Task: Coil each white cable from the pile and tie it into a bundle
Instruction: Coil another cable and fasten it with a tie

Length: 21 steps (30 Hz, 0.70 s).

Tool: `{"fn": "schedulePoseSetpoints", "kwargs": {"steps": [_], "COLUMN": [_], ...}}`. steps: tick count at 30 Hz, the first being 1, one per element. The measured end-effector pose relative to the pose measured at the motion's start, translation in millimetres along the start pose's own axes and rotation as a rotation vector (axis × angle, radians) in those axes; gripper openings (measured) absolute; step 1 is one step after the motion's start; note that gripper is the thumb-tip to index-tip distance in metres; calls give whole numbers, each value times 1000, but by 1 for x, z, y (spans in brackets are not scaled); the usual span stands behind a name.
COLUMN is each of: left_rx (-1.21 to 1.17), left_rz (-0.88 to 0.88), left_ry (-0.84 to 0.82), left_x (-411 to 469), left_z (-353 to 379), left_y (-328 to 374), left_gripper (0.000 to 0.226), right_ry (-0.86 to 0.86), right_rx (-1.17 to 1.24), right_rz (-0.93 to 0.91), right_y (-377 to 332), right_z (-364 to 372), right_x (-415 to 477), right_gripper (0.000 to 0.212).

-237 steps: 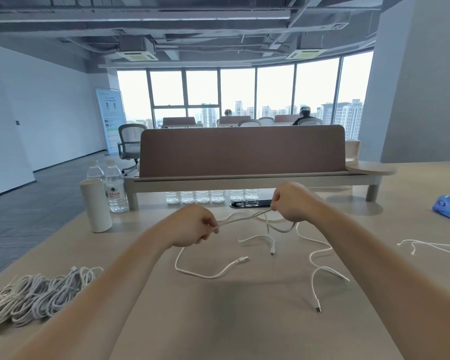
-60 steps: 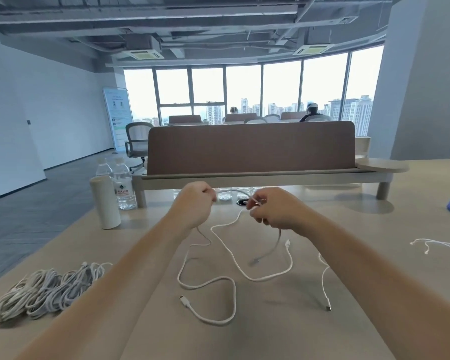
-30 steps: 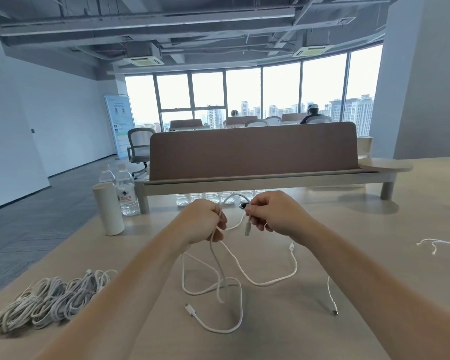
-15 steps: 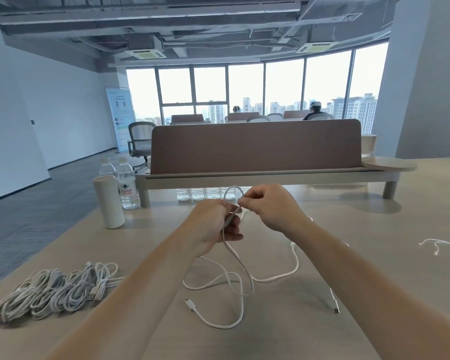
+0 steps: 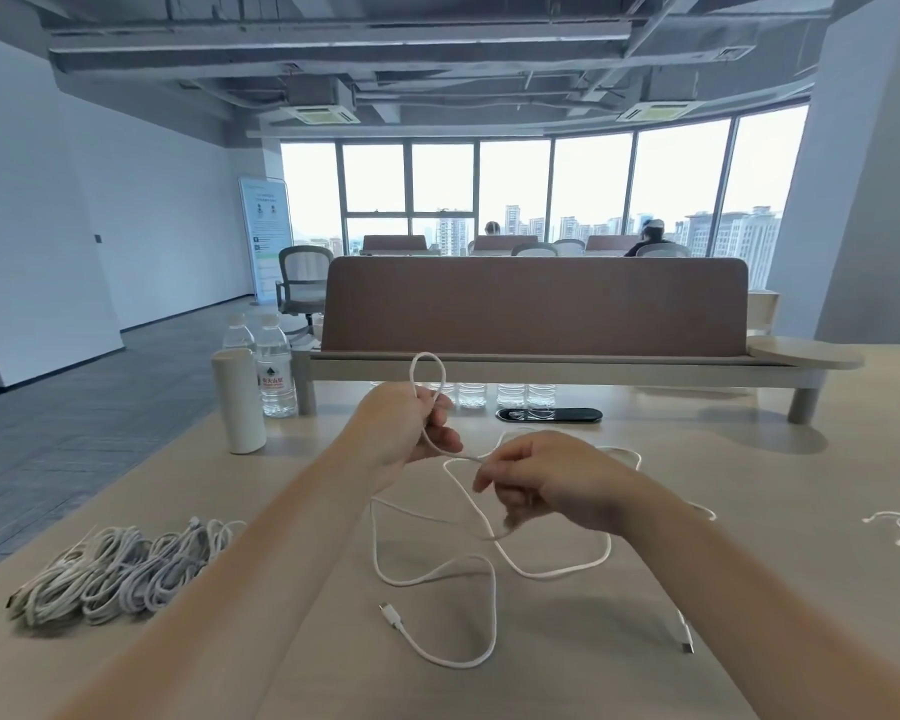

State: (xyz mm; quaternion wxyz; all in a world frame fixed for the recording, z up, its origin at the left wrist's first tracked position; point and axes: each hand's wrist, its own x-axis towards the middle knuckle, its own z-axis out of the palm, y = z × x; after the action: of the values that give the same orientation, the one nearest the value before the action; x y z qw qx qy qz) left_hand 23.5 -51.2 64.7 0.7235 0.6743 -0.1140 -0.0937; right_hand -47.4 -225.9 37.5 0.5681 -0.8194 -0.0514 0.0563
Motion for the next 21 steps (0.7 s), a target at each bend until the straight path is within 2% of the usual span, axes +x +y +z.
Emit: {"fn": "schedulePoseSetpoints", "kwargs": {"steps": [3, 6, 8, 10, 13, 18, 21], "left_rx": [146, 281, 358, 410, 457, 362, 192], "left_rz": [-47, -83, -75, -62, -57, -127, -234], "left_ry": [-84, -216, -279, -325, -410, -507, -550], "left_x": [-7, -15, -17, -18, -22, -26, -28], "left_z": [-3, -2, 0, 0, 3, 3, 2], "left_y": [1, 1, 0, 0, 0, 0, -1], "left_gripper": [24, 21, 21, 19, 20, 20, 37], "right_ry": [194, 316, 360, 374, 370, 401, 376], "right_rx": [-55, -231, -262, -264, -260, -329, -365], "right_rz": [-44, -64, -91, -112, -124, -143, -136], "right_y": [-5, -12, -17, -21, -24, -22, -24], "right_z": [-7, -9, -9, -9, -10, -10, -9], "right_x": [4, 7, 10, 11, 10, 10, 10], "right_gripper": [20, 13, 3, 13, 8, 15, 20]}}
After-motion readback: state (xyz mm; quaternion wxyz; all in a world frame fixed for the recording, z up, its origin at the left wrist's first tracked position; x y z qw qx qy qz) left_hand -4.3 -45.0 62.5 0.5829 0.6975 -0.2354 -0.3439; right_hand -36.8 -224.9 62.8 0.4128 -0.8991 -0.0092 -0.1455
